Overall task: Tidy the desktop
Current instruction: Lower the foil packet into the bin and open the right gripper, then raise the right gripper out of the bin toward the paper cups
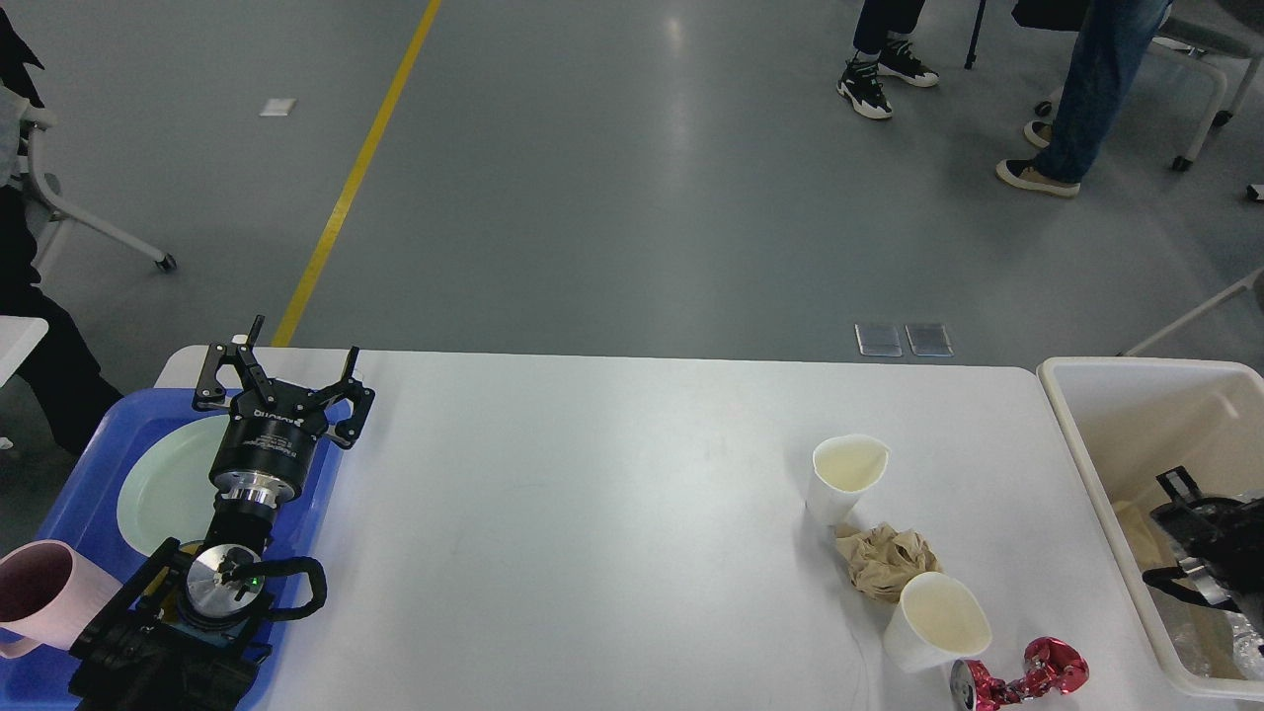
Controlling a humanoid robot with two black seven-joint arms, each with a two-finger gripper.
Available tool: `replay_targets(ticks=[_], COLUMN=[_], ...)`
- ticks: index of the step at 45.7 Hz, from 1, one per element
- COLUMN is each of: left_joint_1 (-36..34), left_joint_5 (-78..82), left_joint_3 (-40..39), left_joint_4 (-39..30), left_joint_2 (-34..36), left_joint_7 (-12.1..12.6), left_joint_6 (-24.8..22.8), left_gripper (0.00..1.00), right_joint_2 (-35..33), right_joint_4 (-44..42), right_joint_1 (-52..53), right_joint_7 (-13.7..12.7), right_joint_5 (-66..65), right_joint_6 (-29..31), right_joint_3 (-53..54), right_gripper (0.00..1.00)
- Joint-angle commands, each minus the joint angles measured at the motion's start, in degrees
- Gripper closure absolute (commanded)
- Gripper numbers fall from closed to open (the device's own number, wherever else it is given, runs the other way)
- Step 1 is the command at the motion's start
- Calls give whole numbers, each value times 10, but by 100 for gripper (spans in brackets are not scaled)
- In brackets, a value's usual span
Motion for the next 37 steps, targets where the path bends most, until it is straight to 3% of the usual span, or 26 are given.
replay_targets(ticks=[1, 4, 9, 14, 29, 37], left_joint_1=[0, 0, 0, 0, 0, 0], left_joint_5=[1, 0, 0, 1, 1, 0], left_joint_3=[0, 0, 0, 0, 0, 0], left_joint_4=[0, 0, 0, 0, 0, 0], left_joint_2=[0, 0, 0, 0, 0, 0], left_joint_7=[0, 0, 0, 0, 0, 0], left_joint_6=[0, 0, 0, 0, 0, 0], left_gripper=[4, 4, 4, 4, 4, 4], right_joint_2=[3, 3, 7, 14, 7, -52], right_joint_4=[0, 0, 1, 1, 23, 137], right_joint_1=[-7, -7, -7, -7, 8, 78], right_joint_7=[0, 0, 0, -1, -1, -5], right_joint_5=[-1, -1, -1, -1, 0, -16], right_joint_6=[0, -6, -52, -101, -104, -98], right_joint_3=[0, -1, -2, -3, -1, -43], right_gripper=[100, 100, 55, 0, 0, 0])
